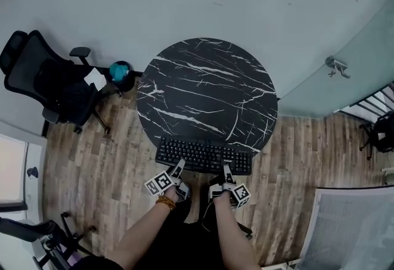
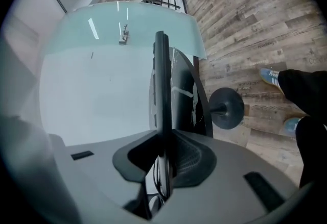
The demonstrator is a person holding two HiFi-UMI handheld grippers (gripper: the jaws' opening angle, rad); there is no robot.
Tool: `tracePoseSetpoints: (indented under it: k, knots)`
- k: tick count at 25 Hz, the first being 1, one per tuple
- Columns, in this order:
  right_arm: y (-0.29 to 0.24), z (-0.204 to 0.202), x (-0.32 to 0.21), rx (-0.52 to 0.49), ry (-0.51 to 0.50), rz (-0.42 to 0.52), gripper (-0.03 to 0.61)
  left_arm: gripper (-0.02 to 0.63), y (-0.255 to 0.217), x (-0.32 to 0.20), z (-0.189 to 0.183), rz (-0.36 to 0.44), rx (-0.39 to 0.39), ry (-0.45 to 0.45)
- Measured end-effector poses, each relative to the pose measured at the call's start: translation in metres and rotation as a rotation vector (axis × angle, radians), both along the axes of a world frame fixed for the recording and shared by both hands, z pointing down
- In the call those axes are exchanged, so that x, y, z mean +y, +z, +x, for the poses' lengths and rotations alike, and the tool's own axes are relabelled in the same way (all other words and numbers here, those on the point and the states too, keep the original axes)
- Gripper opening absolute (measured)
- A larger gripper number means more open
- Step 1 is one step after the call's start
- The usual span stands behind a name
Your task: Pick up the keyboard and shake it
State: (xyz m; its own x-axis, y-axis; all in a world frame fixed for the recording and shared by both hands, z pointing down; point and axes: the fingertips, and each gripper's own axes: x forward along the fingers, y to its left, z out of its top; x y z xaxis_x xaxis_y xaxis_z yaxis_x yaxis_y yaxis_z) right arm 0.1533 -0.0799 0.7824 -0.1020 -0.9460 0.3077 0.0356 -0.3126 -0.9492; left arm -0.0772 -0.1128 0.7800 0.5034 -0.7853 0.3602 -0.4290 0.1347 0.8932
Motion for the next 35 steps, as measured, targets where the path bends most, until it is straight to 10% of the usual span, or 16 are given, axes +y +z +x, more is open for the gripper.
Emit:
tracePoseSetpoints:
  k: [11,35]
  knots:
    - [0.006,0.005,-0.009,-0.065,0.053,-0.032,0.097,0.117,-0.001,-0.020,0.010,-0.080,0.055,-0.012]
    - [-0.015,-0.007,-0.045,0.076,-0.119,0.049,0.080,0.110,-0.003,0.001,0.012,-0.074,0.196,0.027]
